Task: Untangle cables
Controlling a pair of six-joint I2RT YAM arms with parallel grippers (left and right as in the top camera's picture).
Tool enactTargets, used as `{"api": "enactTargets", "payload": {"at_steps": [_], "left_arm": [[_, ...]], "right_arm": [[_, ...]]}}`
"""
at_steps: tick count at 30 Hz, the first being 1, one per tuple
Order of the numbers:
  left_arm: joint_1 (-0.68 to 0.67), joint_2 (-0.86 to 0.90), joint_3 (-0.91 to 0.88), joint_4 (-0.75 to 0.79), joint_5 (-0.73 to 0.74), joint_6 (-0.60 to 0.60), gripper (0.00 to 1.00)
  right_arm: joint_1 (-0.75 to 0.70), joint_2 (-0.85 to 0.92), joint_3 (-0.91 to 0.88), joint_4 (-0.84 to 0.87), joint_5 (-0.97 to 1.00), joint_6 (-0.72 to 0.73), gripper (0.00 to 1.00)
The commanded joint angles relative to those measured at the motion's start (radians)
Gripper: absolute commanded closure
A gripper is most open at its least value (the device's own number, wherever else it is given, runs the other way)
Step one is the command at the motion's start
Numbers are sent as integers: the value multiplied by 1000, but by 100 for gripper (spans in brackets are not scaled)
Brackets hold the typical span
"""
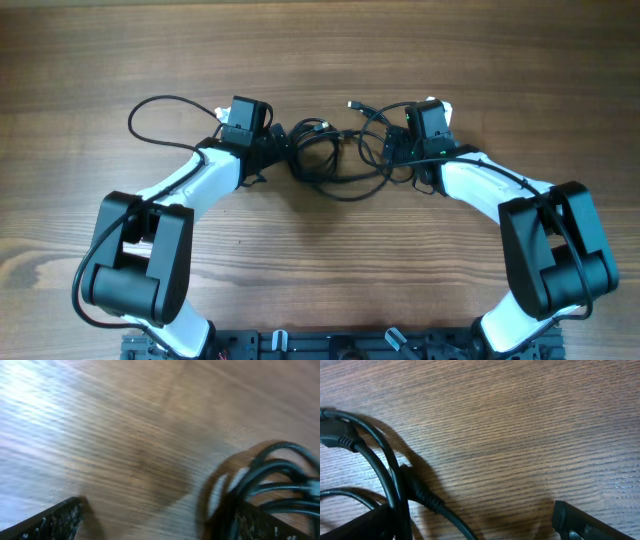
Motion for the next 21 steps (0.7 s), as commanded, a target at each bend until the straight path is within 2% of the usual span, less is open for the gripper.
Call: {"api": "enactTargets", "payload": {"at_steps": [1,4,5,6,10,13,16,21], "left_arm": [[-10,44,-55,57,217,13,0],[-10,0,-55,124,231,27,0],[-10,-14,-55,150,232,72,0],[-10,-20,-55,158,233,140,0],[-11,-22,-55,102,225,569,0],[-11,-22,-55,98,158,740,6],[-11,-21,-55,98,155,826,6],[-11,-19,-55,94,155,837,13]], "right_arm": [[-4,101,-84,4,-167,45,0],[-4,101,-84,59,-166,26,0],[-4,101,-84,83,-167,26,0],[-4,101,-84,107,-167,21,0],[-4,101,-84,163,-226,-63,0],[-4,101,-84,165,-250,-75,1],[-4,101,-84,165,-261,-76,0],[-4,101,-84,165,-306,-76,0]]}}
